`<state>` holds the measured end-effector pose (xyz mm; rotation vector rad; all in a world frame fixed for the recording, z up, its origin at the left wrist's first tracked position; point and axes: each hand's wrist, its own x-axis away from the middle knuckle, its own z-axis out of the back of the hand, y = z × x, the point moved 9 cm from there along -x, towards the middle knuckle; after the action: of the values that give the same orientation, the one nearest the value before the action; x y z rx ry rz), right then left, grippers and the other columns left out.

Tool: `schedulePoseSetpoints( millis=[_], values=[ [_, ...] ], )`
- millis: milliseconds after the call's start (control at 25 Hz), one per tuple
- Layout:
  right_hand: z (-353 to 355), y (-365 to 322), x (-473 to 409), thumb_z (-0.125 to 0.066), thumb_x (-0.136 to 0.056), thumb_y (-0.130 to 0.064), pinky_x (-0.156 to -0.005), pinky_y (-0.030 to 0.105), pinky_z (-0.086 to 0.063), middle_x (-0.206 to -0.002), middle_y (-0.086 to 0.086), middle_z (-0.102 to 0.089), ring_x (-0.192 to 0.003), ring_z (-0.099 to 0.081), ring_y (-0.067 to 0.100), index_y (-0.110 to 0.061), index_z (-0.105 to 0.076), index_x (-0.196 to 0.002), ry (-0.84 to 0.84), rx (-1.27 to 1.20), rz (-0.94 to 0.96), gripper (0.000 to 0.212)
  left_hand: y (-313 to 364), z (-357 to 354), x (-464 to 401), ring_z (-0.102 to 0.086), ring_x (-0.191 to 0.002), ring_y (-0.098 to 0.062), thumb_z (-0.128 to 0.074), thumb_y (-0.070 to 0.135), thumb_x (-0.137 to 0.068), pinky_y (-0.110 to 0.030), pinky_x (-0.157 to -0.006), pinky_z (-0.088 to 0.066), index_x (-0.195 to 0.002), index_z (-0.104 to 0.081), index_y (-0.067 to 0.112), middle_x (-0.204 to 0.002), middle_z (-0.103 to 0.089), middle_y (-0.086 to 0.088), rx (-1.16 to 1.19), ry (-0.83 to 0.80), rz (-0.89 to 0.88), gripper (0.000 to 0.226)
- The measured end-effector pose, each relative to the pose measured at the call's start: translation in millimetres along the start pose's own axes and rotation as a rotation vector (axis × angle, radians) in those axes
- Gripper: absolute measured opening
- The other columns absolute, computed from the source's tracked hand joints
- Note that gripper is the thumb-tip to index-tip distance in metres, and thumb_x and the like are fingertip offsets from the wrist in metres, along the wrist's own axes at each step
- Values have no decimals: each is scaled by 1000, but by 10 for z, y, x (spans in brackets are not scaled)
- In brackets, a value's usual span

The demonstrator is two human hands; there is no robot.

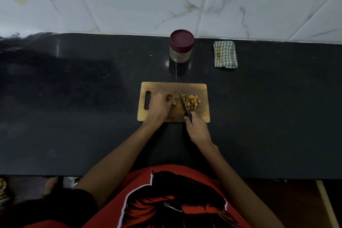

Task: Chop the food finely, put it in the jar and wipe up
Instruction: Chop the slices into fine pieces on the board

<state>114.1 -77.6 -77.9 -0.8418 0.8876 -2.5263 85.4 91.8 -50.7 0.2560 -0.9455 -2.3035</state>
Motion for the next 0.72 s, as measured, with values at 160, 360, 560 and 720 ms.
schedulePoseSetpoints(
  millis=[160,360,560,720],
  values=[
    [-11,20,-12,-43,-103,-31,-77,52,-55,-93,7,-59,-86,-63,27,-15,-50,-108,-14,-8,-15,17,-193,324,-63,-61,-85,-14,-50,2,-89,-14,-68,-42,-112,-66,11,-105,-62,-4,49,127,91,29],
    [-11,27,-15,-42,-104,-31,-76,54,-55,-91,4,-57,-86,-62,26,-16,-48,-105,-12,-9,-14,16,-261,275,-87,-58,-104,-21,-54,5,-91,-19,-88,-38,-114,-67,12,-117,-60,-9,-31,24,36,28],
    [-13,24,-18,-42,-103,-32,-75,54,-56,-93,6,-59,-86,-62,26,-16,-49,-108,-16,-7,-17,18,-221,284,-85,-58,-99,-15,-58,10,-91,-13,-84,-36,-113,-68,9,-114,-60,-7,-16,43,33,24],
    [-17,30,-17,-42,-103,-32,-75,53,-57,-95,6,-58,-86,-62,24,-16,-49,-109,-25,2,-27,18,-224,267,-93,-52,-88,-5,-60,12,-91,-13,-78,-38,-106,-69,8,-109,-60,-4,-42,39,23,18]
  ],
)
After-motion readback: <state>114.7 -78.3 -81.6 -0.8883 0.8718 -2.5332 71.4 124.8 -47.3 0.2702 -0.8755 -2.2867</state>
